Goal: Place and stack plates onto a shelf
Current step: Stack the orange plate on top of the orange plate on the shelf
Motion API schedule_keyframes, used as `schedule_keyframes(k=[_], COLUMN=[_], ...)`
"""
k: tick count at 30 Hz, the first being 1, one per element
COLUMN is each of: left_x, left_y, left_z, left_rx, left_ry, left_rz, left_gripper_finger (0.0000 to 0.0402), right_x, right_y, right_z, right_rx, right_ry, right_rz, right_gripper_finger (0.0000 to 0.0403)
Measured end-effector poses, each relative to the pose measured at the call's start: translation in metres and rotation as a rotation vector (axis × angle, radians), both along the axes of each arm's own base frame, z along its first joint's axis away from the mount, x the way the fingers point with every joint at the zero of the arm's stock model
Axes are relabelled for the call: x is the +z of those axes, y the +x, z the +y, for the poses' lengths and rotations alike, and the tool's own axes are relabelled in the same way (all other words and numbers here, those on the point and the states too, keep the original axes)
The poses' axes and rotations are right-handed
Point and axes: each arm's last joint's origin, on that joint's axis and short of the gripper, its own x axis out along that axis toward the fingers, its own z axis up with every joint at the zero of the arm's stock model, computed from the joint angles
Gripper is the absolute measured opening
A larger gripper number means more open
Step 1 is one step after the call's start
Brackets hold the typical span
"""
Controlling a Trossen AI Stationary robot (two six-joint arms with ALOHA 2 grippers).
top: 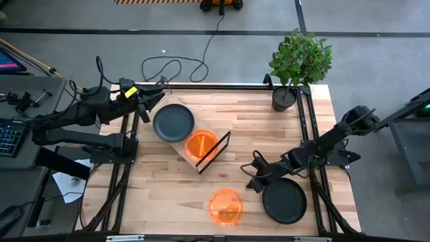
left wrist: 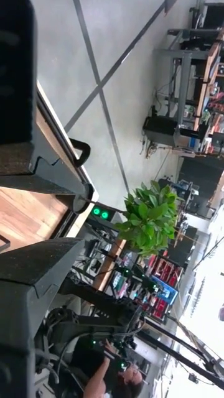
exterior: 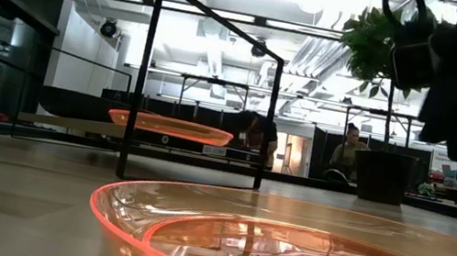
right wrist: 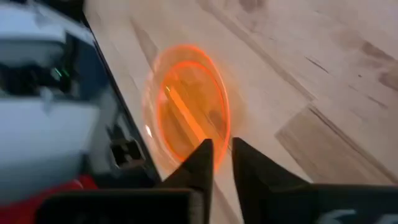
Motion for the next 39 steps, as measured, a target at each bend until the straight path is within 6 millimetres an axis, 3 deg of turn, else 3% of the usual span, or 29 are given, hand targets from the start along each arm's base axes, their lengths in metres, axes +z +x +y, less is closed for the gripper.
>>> schedule_keyframes(k=[6,11,20,26,31,34,37,39], left_x=[0.0,0.0,0.0,0.0,0.0,0.0,0.0,0.0], left_y=[0.0,0.0,0.0,0.0,0.0,0.0,0.0,0.0], left_z=[0.0,0.0,0.0,0.0,0.0,0.0,0.0,0.0], left_rx=[0.0,-0.001,-0.001,-0.002,-0.002,-0.002,-0.002,-0.002], left_ry=[-0.005,-0.007,-0.012,-0.016,-0.016,-0.016,-0.016,-0.015], left_rz=[-0.003,-0.003,-0.006,-0.007,-0.007,-0.007,-0.008,-0.007], left_gripper_finger=[0.0111,0.0111,0.0111,0.0111,0.0111,0.0111,0.0111,0.0111], right_x=[-0.001,-0.005,-0.035,-0.044,-0.049,-0.051,-0.053,-0.052], right_y=[0.002,0.017,0.052,0.069,0.075,0.074,0.074,0.076], right_z=[0.004,0.013,0.034,0.045,0.049,0.048,0.045,0.041], right_rx=[-0.052,0.005,0.095,0.119,0.122,0.12,0.12,0.149], right_ry=[0.072,0.027,-0.053,-0.073,-0.089,-0.104,-0.106,-0.086], right_rz=[-0.005,0.01,0.142,0.149,0.187,0.214,0.24,0.238], right_gripper_finger=[0.0136,0.0191,0.0199,0.0199,0.0173,0.0113,0.0026,0.0015])
